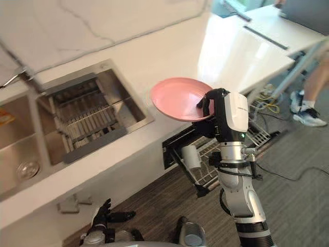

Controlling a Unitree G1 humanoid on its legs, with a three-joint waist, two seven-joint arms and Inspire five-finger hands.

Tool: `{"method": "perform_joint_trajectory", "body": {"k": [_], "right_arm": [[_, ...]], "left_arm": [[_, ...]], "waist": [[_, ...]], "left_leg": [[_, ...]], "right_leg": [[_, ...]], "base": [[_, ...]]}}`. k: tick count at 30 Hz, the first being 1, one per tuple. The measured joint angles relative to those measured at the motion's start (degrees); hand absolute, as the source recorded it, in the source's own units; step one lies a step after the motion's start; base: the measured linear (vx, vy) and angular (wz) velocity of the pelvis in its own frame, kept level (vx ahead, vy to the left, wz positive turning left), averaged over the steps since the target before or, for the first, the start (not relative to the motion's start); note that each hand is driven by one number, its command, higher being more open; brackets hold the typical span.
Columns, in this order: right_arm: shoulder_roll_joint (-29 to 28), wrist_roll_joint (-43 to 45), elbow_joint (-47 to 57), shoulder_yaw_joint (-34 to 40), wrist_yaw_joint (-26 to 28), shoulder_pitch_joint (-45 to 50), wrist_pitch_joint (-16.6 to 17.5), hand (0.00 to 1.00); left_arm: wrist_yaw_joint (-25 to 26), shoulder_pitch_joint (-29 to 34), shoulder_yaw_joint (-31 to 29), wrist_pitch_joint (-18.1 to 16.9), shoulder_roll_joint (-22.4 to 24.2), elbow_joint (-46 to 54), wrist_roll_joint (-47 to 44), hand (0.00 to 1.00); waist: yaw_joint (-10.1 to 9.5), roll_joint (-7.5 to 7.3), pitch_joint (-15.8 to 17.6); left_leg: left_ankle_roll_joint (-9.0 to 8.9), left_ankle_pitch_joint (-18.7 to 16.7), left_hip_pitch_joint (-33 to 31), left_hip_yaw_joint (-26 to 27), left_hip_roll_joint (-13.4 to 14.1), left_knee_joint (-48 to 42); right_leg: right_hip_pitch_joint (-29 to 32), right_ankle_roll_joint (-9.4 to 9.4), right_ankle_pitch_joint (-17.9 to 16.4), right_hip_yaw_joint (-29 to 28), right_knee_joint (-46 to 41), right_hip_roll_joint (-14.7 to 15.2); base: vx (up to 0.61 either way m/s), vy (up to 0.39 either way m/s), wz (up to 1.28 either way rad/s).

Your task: Walk over to the sink, pick up the cup, carry it to the dishwasher, place the cup inside the dishwasher, then close the dishwasher door

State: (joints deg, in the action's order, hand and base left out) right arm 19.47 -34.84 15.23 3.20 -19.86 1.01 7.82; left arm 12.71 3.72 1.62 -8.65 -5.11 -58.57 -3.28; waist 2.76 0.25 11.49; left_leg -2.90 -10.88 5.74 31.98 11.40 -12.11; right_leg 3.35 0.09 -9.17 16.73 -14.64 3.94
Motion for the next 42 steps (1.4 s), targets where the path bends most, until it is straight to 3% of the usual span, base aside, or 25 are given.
{"method": "perform_joint_trajectory", "body": {"k": [5,14,22,27,31,34,42], "right_arm": [[-1.11,2.02,3.75,6.86,-1.21,5.15,-0.08,0.0],[-2.58,2.11,3.13,7.9,-1.81,8.24,0.2,0.0],[-2.57,2.12,-6.16,8.05,-1.97,8.52,-1.16,0.0],[-2.17,2.13,-8.16,9.58,-2.95,7.76,-2.0,0.0],[-0.04,2.22,-12.85,10.12,-4.27,2.9,-2.42,0.0],[0.97,3.42,-15.47,10.06,-4.37,-0.06,-2.9,0.0],[4.3,5.6,-23.16,8.11,-4.7,-8.94,-3.39,0.0]], "left_arm": [[0.05,0.08,-0.02,0.13,0.53,-0.74,0.05,1.0],[0.13,1.06,-0.12,0.21,0.67,-0.66,0.03,1.0],[-0.28,2.06,-0.87,-0.25,1.55,-0.5,0.04,1.0],[-0.33,2.09,-1.23,-0.79,2.33,0.09,0.04,1.0],[-0.23,1.17,-1.14,-1.82,2.58,2.08,-0.17,1.0],[0.05,-0.7,-1.11,-2.01,2.21,2.28,-0.76,1.0],[1.22,-2.18,-1.08,-3.41,1.42,4.65,-2.87,1.0]], "waist": [[1.33,0.03,-0.33],[1.32,0.58,-1.44],[1.32,3.36,-2.43],[1.39,5.28,-0.68],[1.82,5.43,3.88],[1.63,4.89,7.03],[1.07,3.91,11.0]], "left_leg": [[-1.0,2.82,0.75,-0.97,-1.54,3.01],[-0.76,3.37,0.75,-5.55,-4.27,4.0],[-0.76,3.36,-0.63,-5.38,-5.79,3.96],[0.45,2.53,-2.82,-6.23,-5.59,2.63],[0.99,0.21,-7.27,-8.32,-5.4,-1.05],[1.37,-1.5,-11.06,-9.18,-5.35,-4.35],[2.1,-2.51,-17.37,-11.24,-4.68,-10.3]], "right_leg": [[-1.39,0.62,2.13,-0.37,4.31,0.05],[-5.85,2.67,8.67,-0.58,15.03,0.83],[-1.86,3.12,11.5,-5.77,15.46,1.15],[2.67,2.66,11.56,-8.2,12.08,1.14],[9.54,2.39,9.71,-8.8,4.24,1.95],[13.48,2.64,8.74,-8.71,0.53,2.64],[17.75,2.3,9.08,-7.47,-2.95,3.82]], "base": [[0.03,0.027,-0.05],[-0.02,0.073,0.0],[-0.08,0.026,-0.32],[-0.15,-0.013,-0.25],[-0.19,-0.024,-0.04],[-0.18,-0.024,0.1],[-0.06,0.003,0.12]]}}
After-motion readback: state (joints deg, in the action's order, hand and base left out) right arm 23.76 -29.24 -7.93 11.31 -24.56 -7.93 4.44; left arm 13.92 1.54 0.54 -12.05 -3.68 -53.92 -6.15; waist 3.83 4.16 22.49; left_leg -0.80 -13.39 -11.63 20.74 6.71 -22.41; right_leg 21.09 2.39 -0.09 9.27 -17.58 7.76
